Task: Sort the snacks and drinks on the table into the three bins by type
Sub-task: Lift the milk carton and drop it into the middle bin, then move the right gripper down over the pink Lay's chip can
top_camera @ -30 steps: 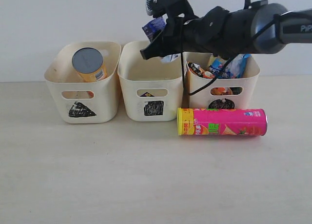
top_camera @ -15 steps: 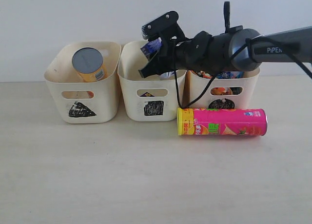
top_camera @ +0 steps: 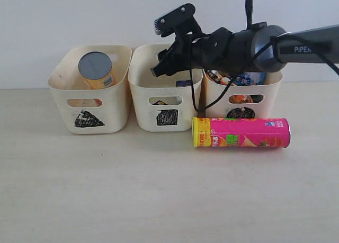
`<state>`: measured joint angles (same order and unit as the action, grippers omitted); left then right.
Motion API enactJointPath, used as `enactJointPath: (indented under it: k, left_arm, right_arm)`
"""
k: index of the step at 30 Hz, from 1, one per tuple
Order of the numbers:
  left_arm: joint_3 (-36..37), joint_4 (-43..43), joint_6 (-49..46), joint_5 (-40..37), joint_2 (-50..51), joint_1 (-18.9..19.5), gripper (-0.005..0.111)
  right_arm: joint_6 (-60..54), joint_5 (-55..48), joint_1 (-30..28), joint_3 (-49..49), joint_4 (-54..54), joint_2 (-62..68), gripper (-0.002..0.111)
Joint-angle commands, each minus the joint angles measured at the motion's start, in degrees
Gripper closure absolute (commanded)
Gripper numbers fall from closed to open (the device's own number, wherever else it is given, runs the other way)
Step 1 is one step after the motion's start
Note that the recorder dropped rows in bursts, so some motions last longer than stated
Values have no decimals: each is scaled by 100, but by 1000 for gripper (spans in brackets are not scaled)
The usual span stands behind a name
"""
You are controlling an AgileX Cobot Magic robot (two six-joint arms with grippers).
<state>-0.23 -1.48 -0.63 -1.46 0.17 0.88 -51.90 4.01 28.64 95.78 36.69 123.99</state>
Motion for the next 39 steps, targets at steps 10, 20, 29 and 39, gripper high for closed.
enactJointPath:
  k: [10, 20, 29, 39]
  left_arm:
    - [23, -68, 12, 41, -17, 21, 102]
    - [23, -68, 12, 41, -17, 21, 102]
    - [23, -68, 12, 41, -17, 21, 102]
    - [23, -68, 12, 41, -17, 21, 102]
  right_arm:
    - [-233, -2066, -9, 32, -779, -735, 108]
    - [1657, -5891, -9, 32, -4530, -1147, 108]
    - [1819, -7251, -9, 21, -4758, -1147, 108]
    - [1956, -5525, -9, -1573, -5402, -1842, 108]
